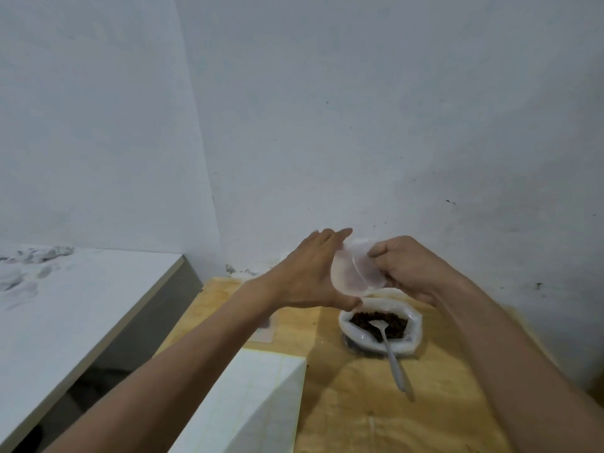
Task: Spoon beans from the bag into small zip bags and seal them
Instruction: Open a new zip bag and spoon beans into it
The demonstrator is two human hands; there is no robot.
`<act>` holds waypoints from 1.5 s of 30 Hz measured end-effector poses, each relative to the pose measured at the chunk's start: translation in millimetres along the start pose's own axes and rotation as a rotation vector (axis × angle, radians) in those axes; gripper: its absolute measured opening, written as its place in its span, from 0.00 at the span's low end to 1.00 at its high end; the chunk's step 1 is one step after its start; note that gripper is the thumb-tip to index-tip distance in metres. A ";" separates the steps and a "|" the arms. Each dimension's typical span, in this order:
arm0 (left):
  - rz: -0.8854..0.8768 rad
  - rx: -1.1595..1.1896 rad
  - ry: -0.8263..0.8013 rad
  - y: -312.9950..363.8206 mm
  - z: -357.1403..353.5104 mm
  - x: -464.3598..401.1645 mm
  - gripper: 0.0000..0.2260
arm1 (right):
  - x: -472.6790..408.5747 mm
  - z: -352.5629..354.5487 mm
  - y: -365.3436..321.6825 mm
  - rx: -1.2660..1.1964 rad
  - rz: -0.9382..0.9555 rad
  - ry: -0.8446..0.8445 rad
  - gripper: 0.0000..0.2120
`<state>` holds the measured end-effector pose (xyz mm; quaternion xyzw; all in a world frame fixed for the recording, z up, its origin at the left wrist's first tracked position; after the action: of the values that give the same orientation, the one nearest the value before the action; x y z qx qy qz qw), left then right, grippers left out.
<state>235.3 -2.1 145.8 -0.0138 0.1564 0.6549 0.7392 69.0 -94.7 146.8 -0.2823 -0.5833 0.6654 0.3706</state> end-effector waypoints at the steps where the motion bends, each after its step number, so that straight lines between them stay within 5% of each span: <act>1: 0.028 -0.001 0.017 -3.6 -1.2 1.5 0.47 | -0.9 -3.1 0.4 0.042 -0.007 0.007 0.17; 4: 0.048 -0.046 0.062 -10.2 -6.0 5.3 0.39 | 0.2 -11.4 0.3 0.195 0.016 0.070 0.15; 8: 0.062 -0.142 0.156 -18.5 -11.2 4.7 0.41 | 3.4 -8.1 -5.1 0.297 0.217 0.268 0.07; 14: 0.002 -0.101 0.155 -9.7 -28.2 1.8 0.45 | 11.3 -14.0 -11.2 0.209 0.141 -0.096 0.03; 19: 0.017 -0.016 0.129 -4.3 -32.8 -1.9 0.40 | 12.1 -11.5 -1.8 -0.017 0.060 -0.126 0.09; 22: 0.036 -0.092 0.103 -7.0 -34.3 -7.6 0.40 | 6.6 -5.7 7.6 0.203 0.167 -0.004 0.03; 25: 0.118 -0.097 0.083 -16.8 -41.0 -7.5 0.41 | 8.3 11.7 14.6 0.436 0.250 0.052 0.08; 30: 0.175 -0.062 0.038 -25.8 -52.6 -1.4 0.41 | 23.5 28.9 47.1 0.995 0.128 -0.354 0.24; 34: 0.161 -0.069 -0.016 -21.7 -58.4 1.2 0.42 | 33.5 27.5 78.1 1.089 0.086 -0.483 0.23; 37: 0.153 -0.079 -0.055 -20.2 -62.6 3.1 0.43 | 34.5 31.2 83.4 0.980 0.201 -0.396 0.11; 41: 0.163 -0.069 -0.104 -22.0 -67.6 4.5 0.45 | 27.8 43.3 76.3 0.823 0.447 0.021 0.10; 45: 0.154 -0.117 -0.213 -21.6 -75.4 6.8 0.48 | 24.7 51.8 66.3 0.887 0.365 0.312 0.09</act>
<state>240.9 -15.6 68.4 0.0249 0.0391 0.7154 0.6972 2.3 -106.7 91.2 -0.2912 -0.1232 0.8531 0.4150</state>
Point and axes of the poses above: each hand's wrist, its own x-axis away from the middle knuckle, its own z-axis out of the back of the hand, y = z × x, the point moved 1 cm from there along -x, towards the middle knuckle, and after that the axes turned 10 degrees about -x, right-handed, at the moved point
